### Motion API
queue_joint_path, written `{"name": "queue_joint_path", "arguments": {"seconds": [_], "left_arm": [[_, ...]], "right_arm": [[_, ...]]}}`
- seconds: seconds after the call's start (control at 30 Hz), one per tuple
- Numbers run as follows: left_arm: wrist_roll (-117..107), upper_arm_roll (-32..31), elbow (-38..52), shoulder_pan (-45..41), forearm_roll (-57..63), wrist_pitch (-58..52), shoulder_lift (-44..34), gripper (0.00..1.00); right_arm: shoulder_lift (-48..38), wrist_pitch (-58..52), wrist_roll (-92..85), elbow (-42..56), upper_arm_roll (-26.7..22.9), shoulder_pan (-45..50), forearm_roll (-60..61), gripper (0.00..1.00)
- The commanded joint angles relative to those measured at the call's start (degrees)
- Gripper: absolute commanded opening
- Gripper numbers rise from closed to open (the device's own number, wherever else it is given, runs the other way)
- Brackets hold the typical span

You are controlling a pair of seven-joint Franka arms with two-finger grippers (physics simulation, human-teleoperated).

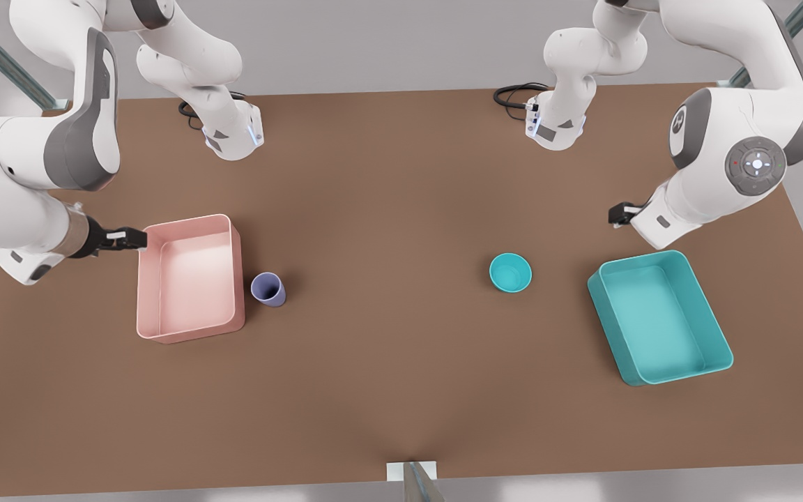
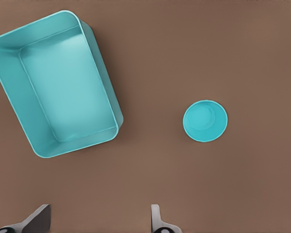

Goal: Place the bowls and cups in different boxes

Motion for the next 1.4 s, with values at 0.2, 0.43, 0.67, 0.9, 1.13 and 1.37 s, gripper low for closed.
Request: {"name": "queue_joint_path", "arguments": {"seconds": [0.2,0.43,0.67,0.9,1.13,1.37], "left_arm": [[1.43,-0.19,-16.38,-1.44,-7.11,33.51,12.36,1.0],[1.96,-0.19,-26.93,-1.52,-18.27,51.89,16.06,1.0],[3.63,-1.15,-28.6,-3.37,-18.18,53.21,21.51,1.0],[3.98,-1.24,-29.92,-3.28,-18.18,52.33,21.25,0.34],[0.73,-1.85,-29.57,-3.37,-18.45,46.79,18.61,0.21],[0.99,0.6,-16.23,3.39,-17.48,31.95,11.05,0.21]], "right_arm": [[11.71,10.27,-2.27,4.11,0.61,8.34,3.11,1.0],[19.72,23.97,4.49,1.48,0.61,15.2,2.93,1.0],[11.28,42.26,9.07,-19.79,0.61,17.92,2.93,1.0],[10.66,50.26,10.38,-27.97,0.52,19.94,2.05,1.0],[11.1,50.61,10.38,-30.61,0.52,19.77,1.88,1.0],[12.42,51.31,10.38,-32.54,0.61,19.94,1.88,1.0]]}}
